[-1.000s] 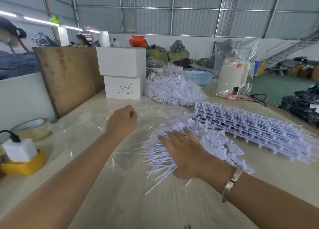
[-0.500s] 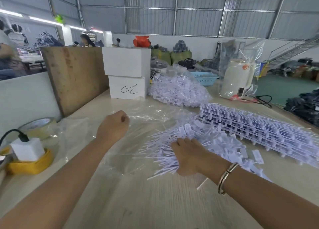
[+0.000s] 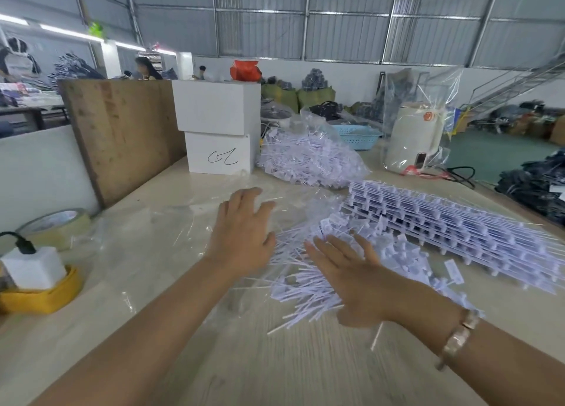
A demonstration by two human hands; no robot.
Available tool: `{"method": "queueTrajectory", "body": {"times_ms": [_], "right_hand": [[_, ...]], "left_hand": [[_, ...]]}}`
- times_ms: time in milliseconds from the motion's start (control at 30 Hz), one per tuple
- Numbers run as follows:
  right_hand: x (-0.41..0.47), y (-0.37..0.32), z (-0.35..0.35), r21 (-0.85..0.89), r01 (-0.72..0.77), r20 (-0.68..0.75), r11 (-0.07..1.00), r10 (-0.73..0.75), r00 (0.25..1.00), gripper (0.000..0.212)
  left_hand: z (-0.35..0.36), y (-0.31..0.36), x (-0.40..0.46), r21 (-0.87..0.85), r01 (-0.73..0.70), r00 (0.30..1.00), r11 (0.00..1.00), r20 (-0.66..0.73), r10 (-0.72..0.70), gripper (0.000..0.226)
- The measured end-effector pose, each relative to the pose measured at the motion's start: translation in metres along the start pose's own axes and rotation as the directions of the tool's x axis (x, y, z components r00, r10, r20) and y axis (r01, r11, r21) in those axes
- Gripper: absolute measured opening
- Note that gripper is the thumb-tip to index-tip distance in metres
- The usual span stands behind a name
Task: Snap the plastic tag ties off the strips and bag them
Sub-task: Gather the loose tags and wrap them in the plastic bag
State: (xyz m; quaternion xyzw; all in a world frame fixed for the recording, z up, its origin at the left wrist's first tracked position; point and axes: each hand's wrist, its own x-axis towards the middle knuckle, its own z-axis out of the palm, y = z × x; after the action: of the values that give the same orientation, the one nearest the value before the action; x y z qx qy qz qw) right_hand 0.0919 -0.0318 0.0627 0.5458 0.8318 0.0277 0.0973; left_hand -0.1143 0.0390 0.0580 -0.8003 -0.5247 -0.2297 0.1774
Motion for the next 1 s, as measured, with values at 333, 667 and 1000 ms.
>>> {"method": "queueTrajectory", "body": {"times_ms": [333, 667, 1000], "right_hand": [[-0.08, -0.025, 0.035, 0.611, -0.002, 0.426, -0.792, 0.326, 0.844, 0.025], [-0.036, -0.031, 0.012, 0.585, 0.069, 0.423, -0.808, 0.376, 0.824, 0.008], [-0.06, -0.028, 0.022, 0.574, 0.109, 0.537, -0.811, 0.474, 0.698, 0.014]], "left_hand": [[0.012, 0.094, -0.008, -0.335, -0.173, 0.851, 0.926, 0.422, 0.311, 0.087], [0.036, 0.097, -0.017, -0.339, -0.083, 0.891, 0.937, 0.397, 0.223, 0.074], [0.03, 0.091, -0.024, -0.514, 0.055, 0.932, 0.856, 0.333, 0.141, 0.045]]}}
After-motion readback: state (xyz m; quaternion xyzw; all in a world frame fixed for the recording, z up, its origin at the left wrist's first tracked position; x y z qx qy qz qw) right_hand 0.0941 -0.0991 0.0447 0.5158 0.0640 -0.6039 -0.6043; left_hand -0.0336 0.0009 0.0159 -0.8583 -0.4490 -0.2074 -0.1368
